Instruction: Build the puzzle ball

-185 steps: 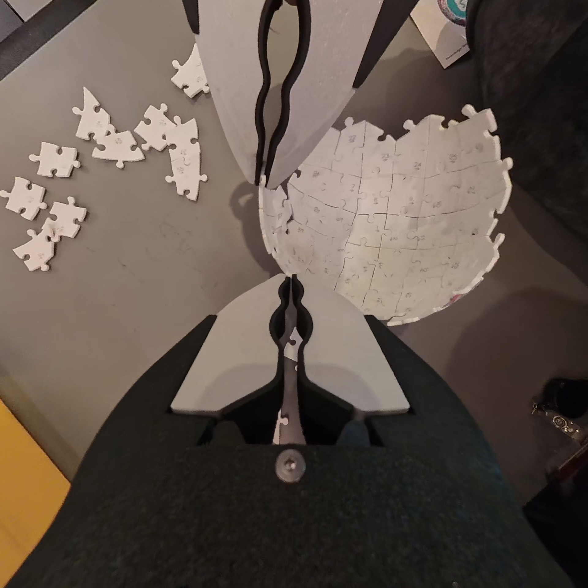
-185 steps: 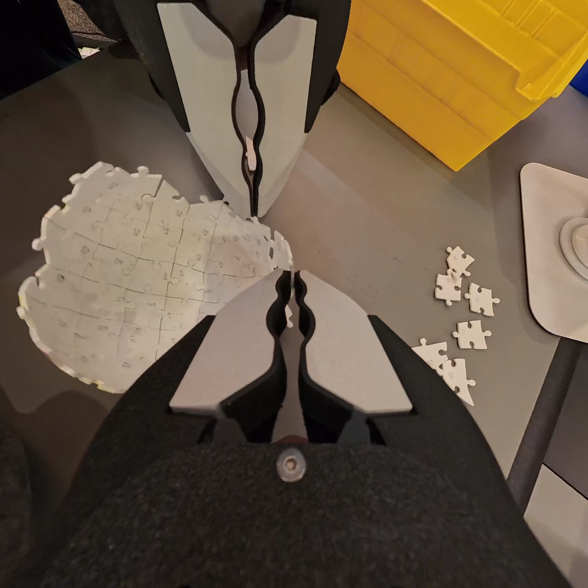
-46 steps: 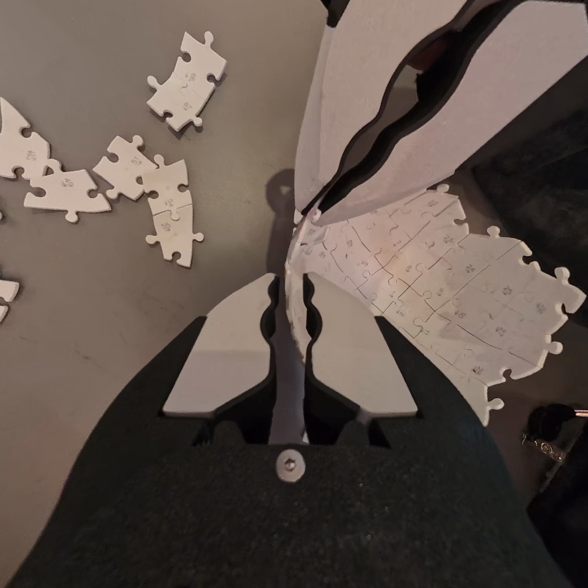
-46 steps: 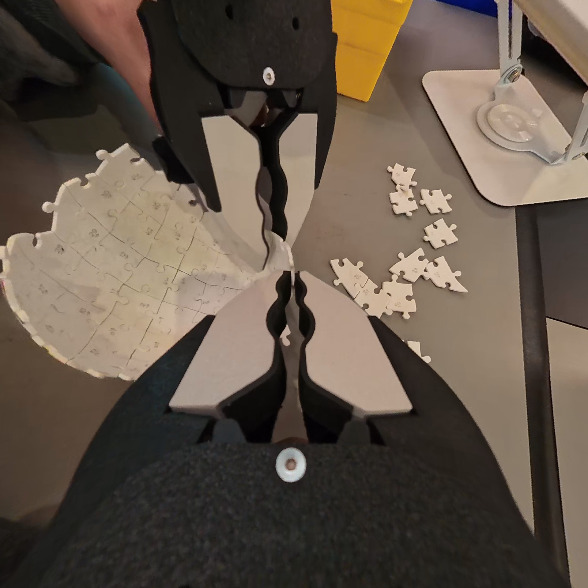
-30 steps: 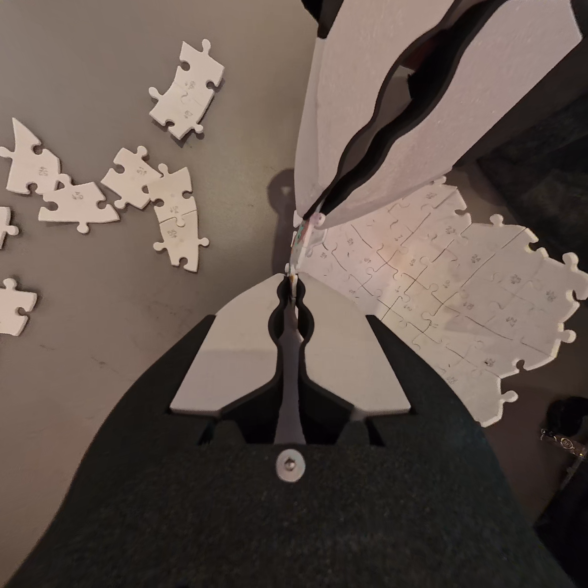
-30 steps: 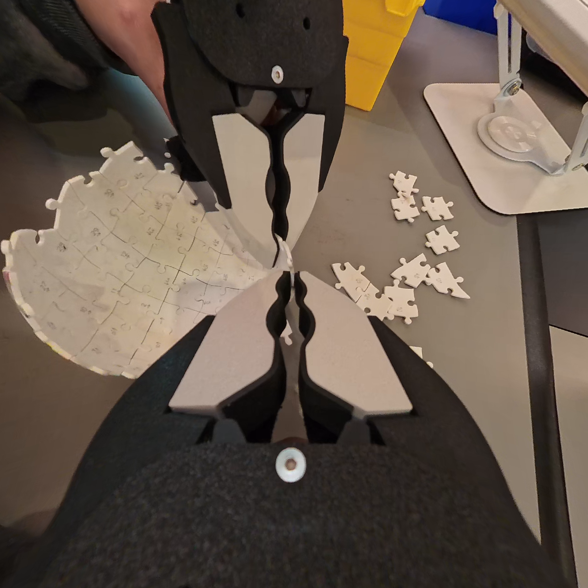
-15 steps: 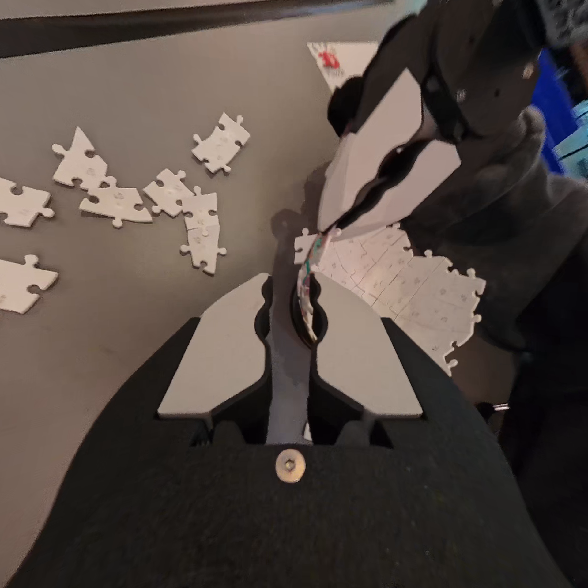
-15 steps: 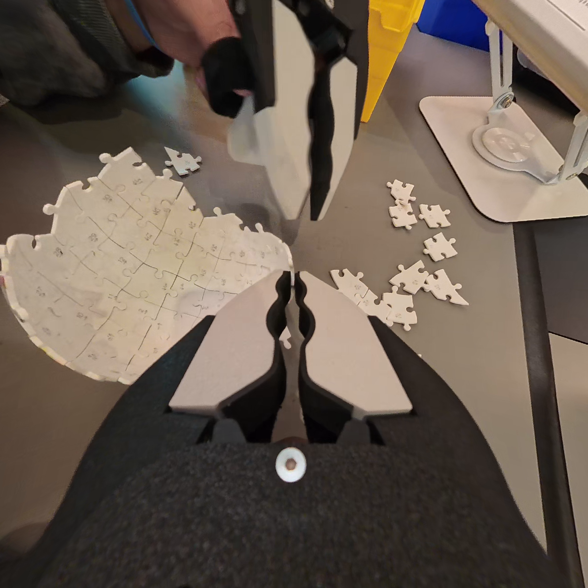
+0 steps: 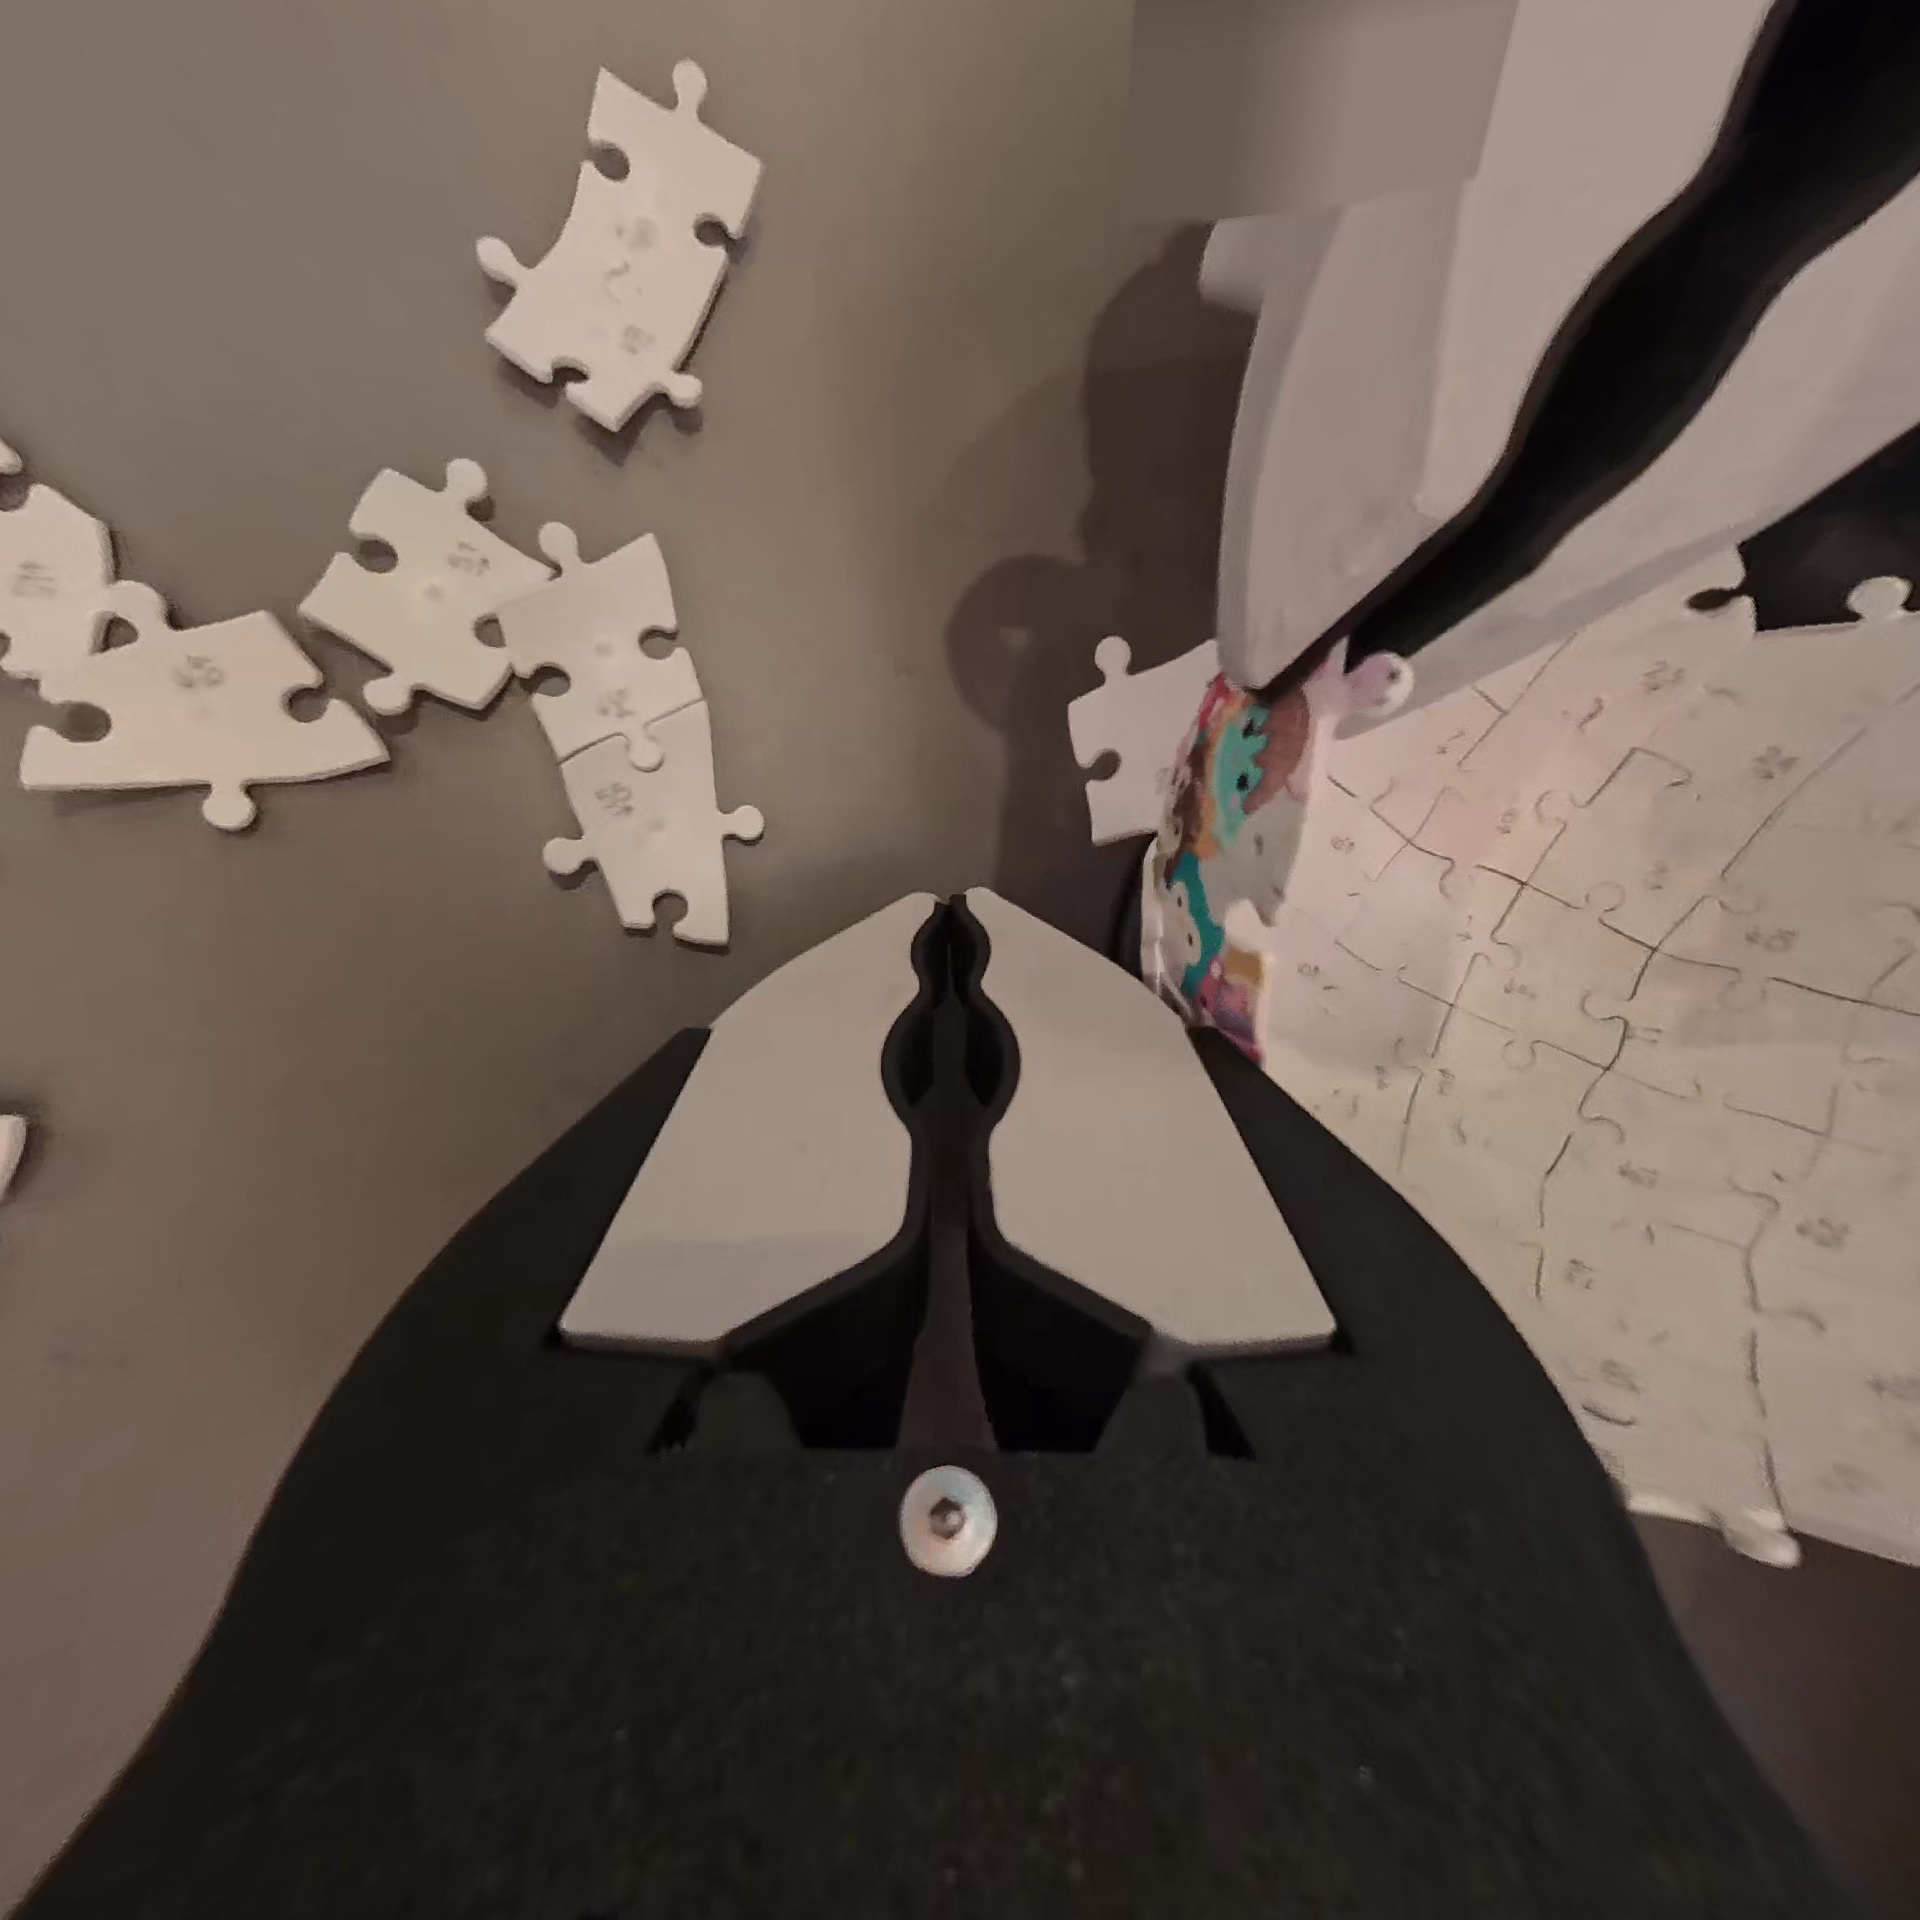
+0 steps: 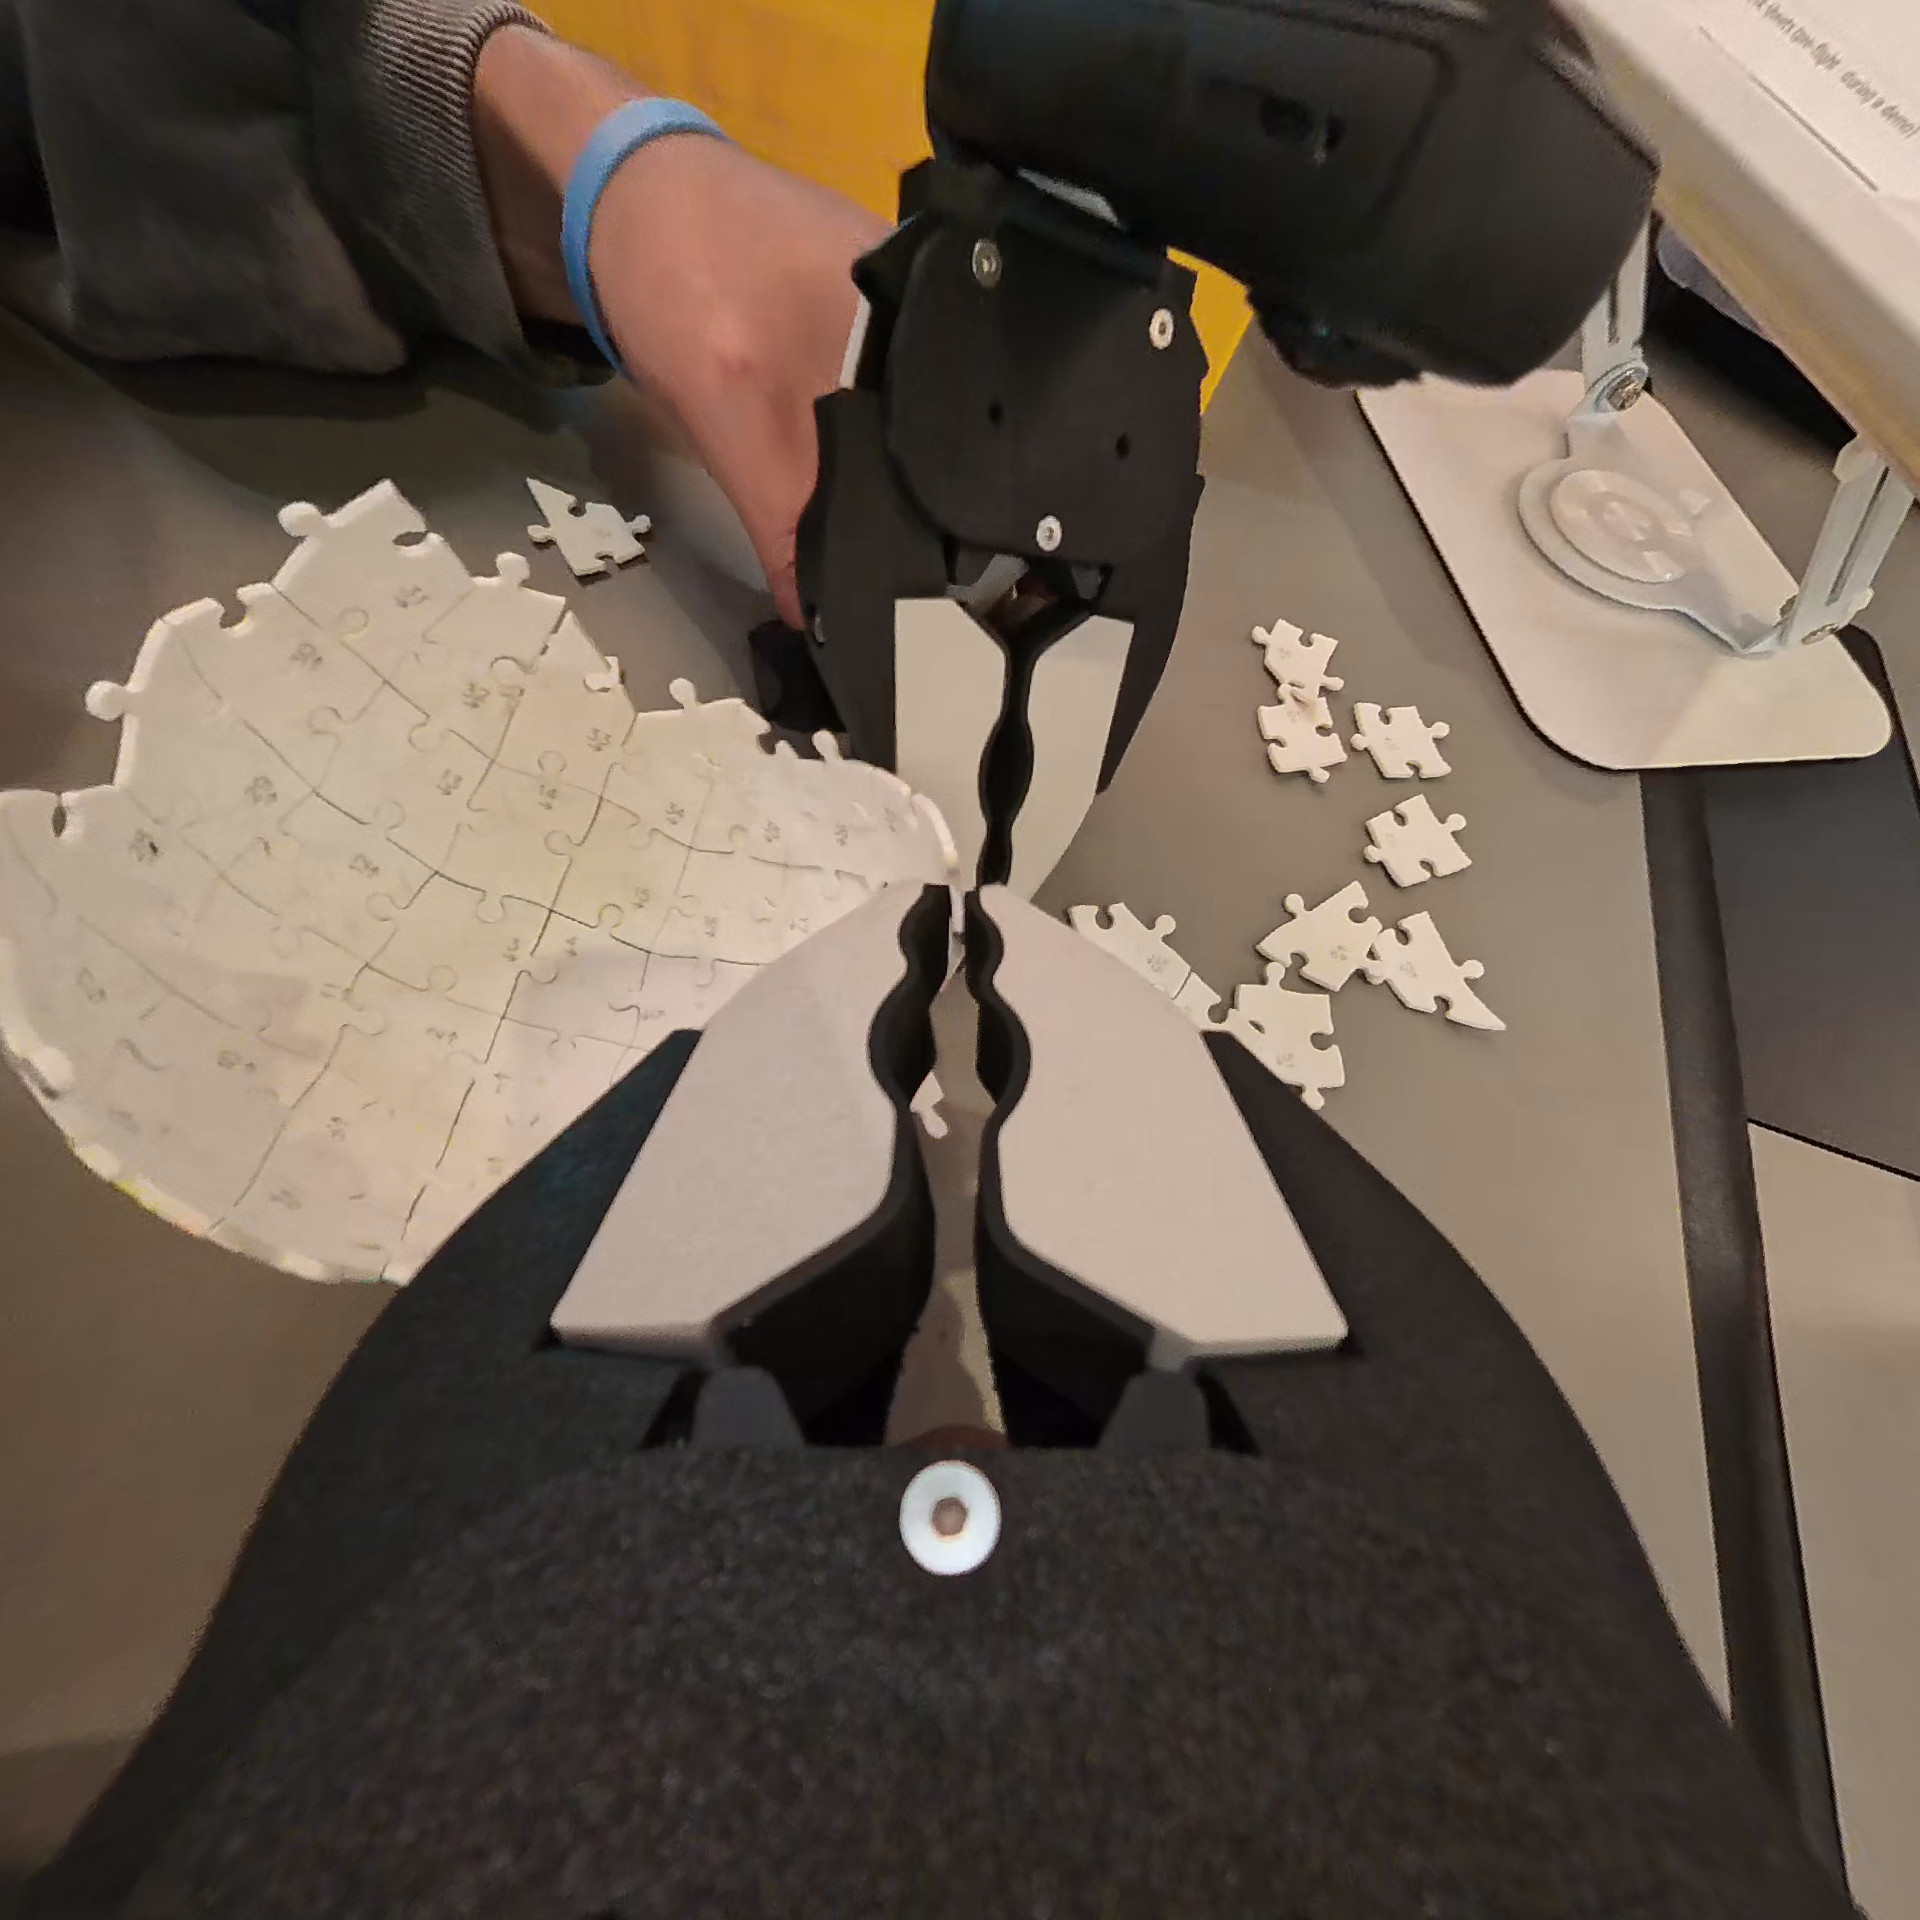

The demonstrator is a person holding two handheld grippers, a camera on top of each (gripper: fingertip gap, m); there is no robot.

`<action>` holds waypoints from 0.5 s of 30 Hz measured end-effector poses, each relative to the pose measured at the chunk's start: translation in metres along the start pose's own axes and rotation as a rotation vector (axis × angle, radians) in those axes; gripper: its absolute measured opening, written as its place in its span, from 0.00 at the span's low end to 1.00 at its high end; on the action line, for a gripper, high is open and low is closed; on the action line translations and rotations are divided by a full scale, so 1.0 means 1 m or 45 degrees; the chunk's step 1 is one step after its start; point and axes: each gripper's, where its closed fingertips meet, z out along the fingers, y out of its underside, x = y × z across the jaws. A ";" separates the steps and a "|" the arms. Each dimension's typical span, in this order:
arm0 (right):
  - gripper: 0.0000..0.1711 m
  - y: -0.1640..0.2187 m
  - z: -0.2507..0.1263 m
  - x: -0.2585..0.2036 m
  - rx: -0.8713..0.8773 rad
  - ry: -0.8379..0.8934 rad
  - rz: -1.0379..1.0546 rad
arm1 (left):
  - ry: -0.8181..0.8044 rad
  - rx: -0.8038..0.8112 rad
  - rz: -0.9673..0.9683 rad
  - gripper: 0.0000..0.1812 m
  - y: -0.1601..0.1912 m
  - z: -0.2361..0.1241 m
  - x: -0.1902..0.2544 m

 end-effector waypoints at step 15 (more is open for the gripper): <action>0.01 -0.002 0.003 0.001 0.042 0.043 -0.079 | 0.056 0.013 -0.057 0.00 0.004 -0.003 -0.002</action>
